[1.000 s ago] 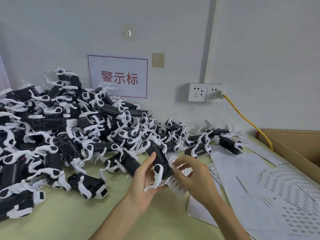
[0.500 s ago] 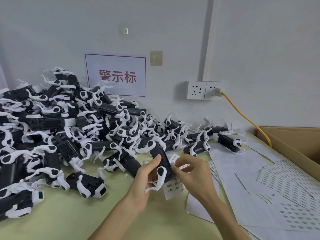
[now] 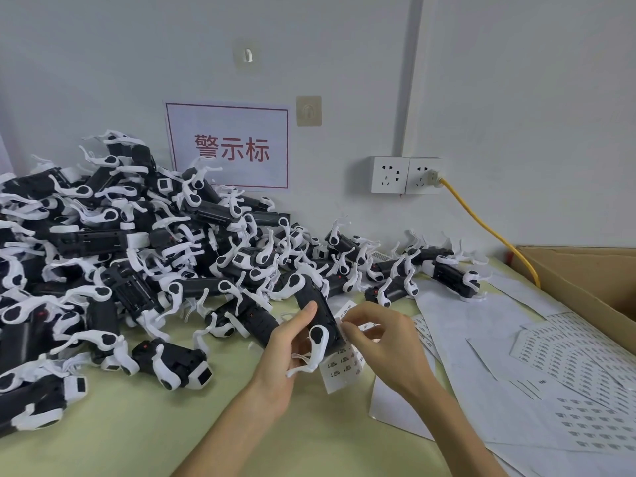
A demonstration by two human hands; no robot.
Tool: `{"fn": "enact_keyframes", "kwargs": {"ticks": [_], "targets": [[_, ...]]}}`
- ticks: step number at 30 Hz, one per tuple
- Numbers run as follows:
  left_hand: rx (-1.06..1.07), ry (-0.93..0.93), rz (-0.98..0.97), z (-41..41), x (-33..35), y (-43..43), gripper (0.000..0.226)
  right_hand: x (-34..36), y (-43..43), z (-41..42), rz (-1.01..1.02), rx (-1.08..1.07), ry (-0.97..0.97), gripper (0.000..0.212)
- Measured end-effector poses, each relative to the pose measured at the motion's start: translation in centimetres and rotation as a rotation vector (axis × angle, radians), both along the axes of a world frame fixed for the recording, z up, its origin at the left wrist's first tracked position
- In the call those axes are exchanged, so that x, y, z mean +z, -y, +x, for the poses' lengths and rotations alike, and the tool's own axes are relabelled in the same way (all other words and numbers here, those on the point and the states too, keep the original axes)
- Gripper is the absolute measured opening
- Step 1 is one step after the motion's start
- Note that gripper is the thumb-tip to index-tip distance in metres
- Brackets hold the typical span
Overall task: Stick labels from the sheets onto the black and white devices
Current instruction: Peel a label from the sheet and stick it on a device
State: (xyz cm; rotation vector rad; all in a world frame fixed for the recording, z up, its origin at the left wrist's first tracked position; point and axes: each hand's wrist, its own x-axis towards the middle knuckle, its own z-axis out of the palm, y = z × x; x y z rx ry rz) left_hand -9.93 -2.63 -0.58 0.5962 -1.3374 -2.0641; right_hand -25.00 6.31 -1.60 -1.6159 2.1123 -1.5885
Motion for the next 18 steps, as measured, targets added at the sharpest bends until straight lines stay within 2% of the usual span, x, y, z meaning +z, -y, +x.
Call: {"fn": "enact_keyframes", "kwargs": {"ticks": [3,5,9,18], "targets": [[-0.012,-0.019,-0.005,0.03,0.04,-0.08,0.029,0.03,0.09,0.07,0.024,0.014,-0.015,0.009],[-0.014,-0.047,-0.001,-0.03,0.04,-0.06,0.028,0.11,0.05,0.07,0.025,-0.008,0.001,0.011],[-0.001,-0.033,-0.044,-0.08,0.28,-0.20,0.041,0.25,-0.27,0.10,0.001,-0.039,0.023,0.024],[0.060,0.009,-0.085,-0.20,-0.07,-0.20,0.042,0.04,0.00,0.14,0.041,-0.072,0.010,0.022]]}}
